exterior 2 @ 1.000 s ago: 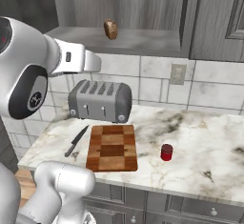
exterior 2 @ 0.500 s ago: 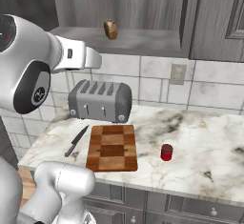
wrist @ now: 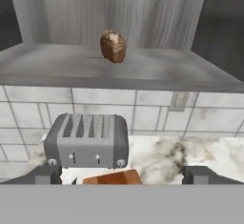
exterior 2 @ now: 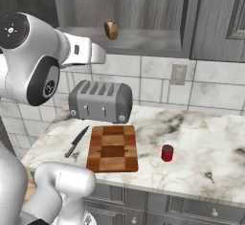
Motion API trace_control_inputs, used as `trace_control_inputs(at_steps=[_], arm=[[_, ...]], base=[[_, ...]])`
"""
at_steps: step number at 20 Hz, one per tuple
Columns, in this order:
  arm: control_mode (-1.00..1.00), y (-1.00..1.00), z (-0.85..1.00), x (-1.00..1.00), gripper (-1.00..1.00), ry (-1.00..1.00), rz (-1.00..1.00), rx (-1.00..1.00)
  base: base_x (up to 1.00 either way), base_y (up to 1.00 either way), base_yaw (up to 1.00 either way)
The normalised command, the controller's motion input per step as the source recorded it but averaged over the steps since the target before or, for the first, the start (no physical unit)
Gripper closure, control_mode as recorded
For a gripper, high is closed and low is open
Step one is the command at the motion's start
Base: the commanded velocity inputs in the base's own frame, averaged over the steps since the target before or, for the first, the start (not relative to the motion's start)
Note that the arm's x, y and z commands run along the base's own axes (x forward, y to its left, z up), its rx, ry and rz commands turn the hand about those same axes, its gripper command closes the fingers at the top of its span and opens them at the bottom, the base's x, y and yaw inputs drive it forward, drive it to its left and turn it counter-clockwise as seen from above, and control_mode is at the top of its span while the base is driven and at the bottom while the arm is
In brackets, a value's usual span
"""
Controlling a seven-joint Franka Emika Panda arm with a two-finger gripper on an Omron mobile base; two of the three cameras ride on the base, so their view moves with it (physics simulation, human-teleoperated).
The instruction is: Pick the bread, place it on the cutting board, pick the jam, place it on the counter, and close the cabinet.
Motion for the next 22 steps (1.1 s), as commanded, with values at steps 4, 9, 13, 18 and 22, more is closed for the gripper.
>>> trace_control_inputs(at_steps=[4, 9, 13, 18, 22], arm=[[-1.00, 0.00, 0.00, 0.48, -1.00, 0.00, 0.00, 0.01], [-1.00, 0.00, 0.00, 0.40, -1.00, 0.00, 0.02, 0.03], [-1.00, 0.00, 0.00, 0.37, -1.00, 0.00, 0.04, 0.03], [-1.00, 0.00, 0.00, 0.31, -1.00, 0.00, 0.05, 0.03], [-1.00, 0.00, 0.00, 0.31, -1.00, 0.00, 0.04, 0.00]], base=[[0.00, 0.00, 0.00], [0.00, 0.00, 0.00], [0.00, 0.00, 0.00], [0.00, 0.00, 0.00], [0.00, 0.00, 0.00]])
